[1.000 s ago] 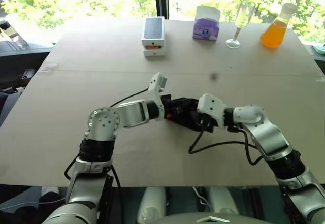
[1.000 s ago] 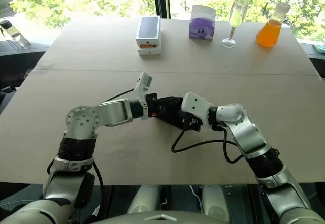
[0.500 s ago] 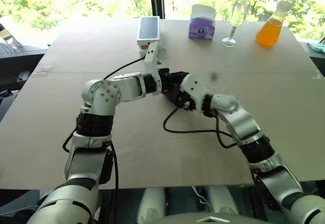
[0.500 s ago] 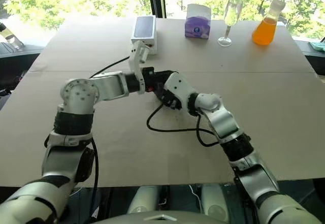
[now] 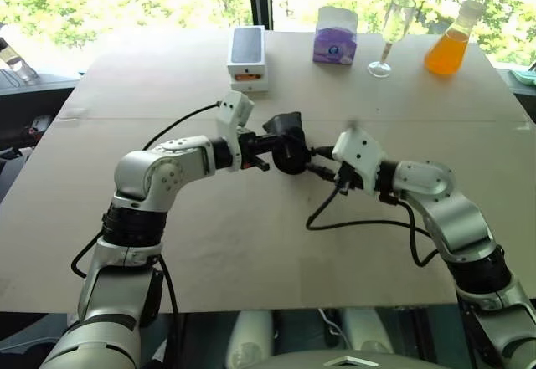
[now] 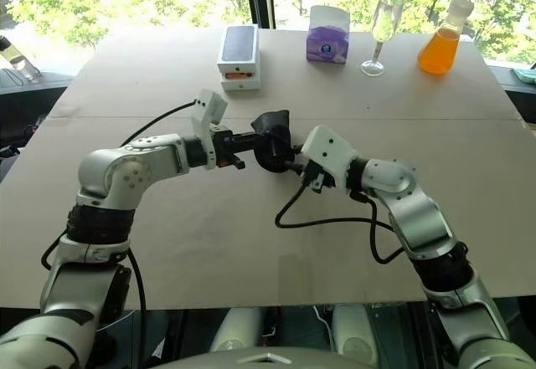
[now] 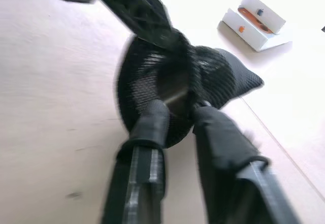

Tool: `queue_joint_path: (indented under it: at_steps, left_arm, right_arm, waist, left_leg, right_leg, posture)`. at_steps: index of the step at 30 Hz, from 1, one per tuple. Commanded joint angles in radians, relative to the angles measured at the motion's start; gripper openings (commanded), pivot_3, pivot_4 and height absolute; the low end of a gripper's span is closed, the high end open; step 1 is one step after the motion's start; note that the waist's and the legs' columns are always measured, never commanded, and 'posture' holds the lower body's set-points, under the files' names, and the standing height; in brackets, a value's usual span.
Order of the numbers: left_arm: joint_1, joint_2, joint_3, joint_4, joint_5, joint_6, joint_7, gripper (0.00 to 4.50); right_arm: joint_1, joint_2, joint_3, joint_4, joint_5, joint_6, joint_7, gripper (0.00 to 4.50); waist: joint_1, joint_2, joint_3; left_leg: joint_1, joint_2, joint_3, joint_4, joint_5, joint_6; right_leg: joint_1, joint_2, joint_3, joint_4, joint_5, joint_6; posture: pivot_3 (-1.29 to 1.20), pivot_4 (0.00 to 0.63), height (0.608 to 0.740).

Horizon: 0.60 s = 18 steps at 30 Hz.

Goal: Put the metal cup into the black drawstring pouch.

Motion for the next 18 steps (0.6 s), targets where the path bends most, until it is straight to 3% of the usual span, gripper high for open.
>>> queue_joint_path:
  at_steps: [1,4,7,11,13,16,18]
  left_arm:
    - [-0.006,-0.025,-0.005,-0.074,0.016,-0.026,-0.025,0.0]
    - [0.004,-0.013,-0.033,-0.11,0.065,-0.048,-0.051,0.0]
    - [0.023,0.048,-0.111,-0.161,0.173,-0.14,-0.114,0.0]
    - [0.012,0.055,-0.151,-0.229,0.174,-0.172,-0.216,1.2]
    - [0.02,0.077,-0.162,-0.24,0.171,-0.157,-0.27,2.32]
    - [0.05,0.12,-0.106,-0.236,0.137,-0.151,-0.343,3.61]
    - [0.082,0.16,-0.051,-0.239,0.119,-0.166,-0.385,3.61]
  right_arm:
    - [0.018,0.007,-0.032,-0.11,0.047,0.081,-0.035,1.98]
    - [0.029,0.011,-0.081,-0.083,0.016,0.154,-0.127,1.98]
    - [0.087,-0.05,-0.085,-0.1,-0.002,0.127,-0.124,1.98]
    - [0.169,-0.108,-0.077,-0.129,-0.003,0.108,-0.118,2.07]
    - [0.186,-0.11,-0.088,-0.134,0.009,0.112,-0.122,2.07]
    - [0.205,-0.131,-0.102,-0.128,0.003,0.096,-0.121,2.07]
    - [0.216,-0.137,-0.117,-0.119,0.01,0.088,-0.122,2.07]
  waist:
    - [0.0,0.0,0.0]
    - [0.0,0.0,0.0]
    - [0.002,0.0,0.0]
    - [0.018,0.0,0.0]
    - [0.018,0.0,0.0]
    - [0.017,0.0,0.0]
    - [0.014,0.0,0.0]
  left_leg:
    - [0.0,0.0,0.0,0.0,0.0,0.0]
    - [0.0,0.0,0.0,0.001,0.0,0.0]
    - [0.0,0.0,0.0,0.001,0.0,0.0]
    - [-0.001,0.0,0.0,0.0,0.0,0.001]
    - [-0.001,0.0,0.001,0.001,0.0,0.001]
    - [0.0,0.0,0.001,0.001,0.0,0.001]
    - [0.0,0.001,0.001,0.001,0.0,0.001]
  right_leg:
    - [0.0,0.0,0.0,0.0,0.0,0.0]
    - [0.0,0.0,0.001,0.001,0.0,0.0]
    - [0.0,0.0,0.001,0.001,0.0,0.0]
    - [0.0,0.0,0.0,-0.001,0.0,0.0]
    - [0.0,0.0,0.001,-0.001,0.0,0.0]
    - [0.0,0.002,0.002,-0.001,0.0,0.0]
    - [0.0,0.003,0.002,0.0,-0.001,0.0]
  posture:
    - [0.0,0.15,0.737]
    - [0.0,0.15,0.737]
    - [0.0,0.15,0.737]
    - [0.0,0.15,0.737]
    - [0.0,0.15,0.737]
    - [0.0,0.15,0.737]
    - [0.0,0.15,0.737]
